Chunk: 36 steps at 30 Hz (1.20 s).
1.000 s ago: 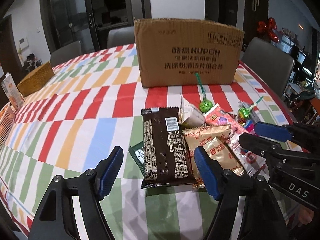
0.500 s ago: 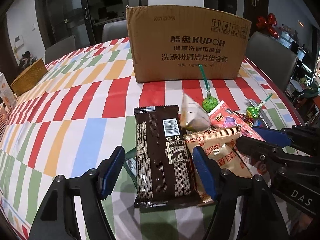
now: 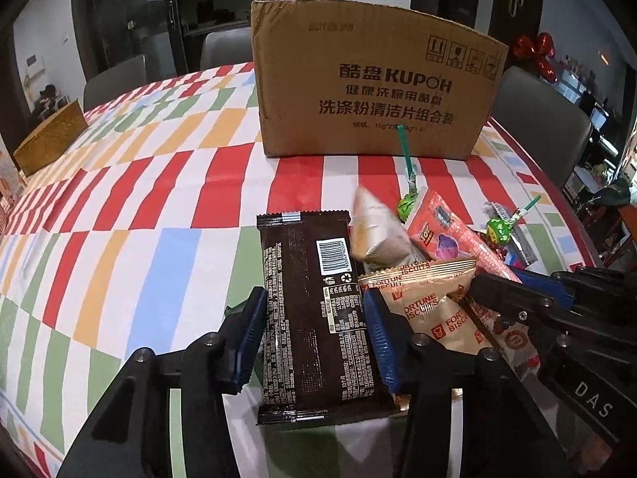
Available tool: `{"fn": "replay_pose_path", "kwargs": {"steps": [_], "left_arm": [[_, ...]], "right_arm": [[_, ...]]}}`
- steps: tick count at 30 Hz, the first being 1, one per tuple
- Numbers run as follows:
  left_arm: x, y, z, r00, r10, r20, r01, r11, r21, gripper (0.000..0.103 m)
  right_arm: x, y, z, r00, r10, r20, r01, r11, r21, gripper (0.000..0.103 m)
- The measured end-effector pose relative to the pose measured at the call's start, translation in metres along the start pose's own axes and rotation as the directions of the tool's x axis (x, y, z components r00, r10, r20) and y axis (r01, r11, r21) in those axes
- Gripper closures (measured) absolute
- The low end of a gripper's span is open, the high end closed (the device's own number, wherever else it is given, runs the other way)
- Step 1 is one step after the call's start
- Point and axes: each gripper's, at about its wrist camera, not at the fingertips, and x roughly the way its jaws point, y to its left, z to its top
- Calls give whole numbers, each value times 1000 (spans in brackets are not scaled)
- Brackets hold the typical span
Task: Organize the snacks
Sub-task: 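Grasp the brown chocolate bar with the left tool while the right tool grasps the pink stick snack, then carry the chocolate bar into the box with the left tool while the right tool drops the pink stick in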
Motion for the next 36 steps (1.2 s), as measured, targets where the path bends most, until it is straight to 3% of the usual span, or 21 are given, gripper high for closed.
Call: {"fn": "replay_pose_path", "kwargs": {"steps": [19,36], "left_arm": [[-71,-9,13,990,1,140,0,1000,-11,54],[-108,-20,88,957,-43,287,33,999,41,54]], "right_arm": [[-61,3,11,987,-13,157,14,1000,-4,94],[-100,-12,67,950,-25,311,21,1000,16,94]]}}
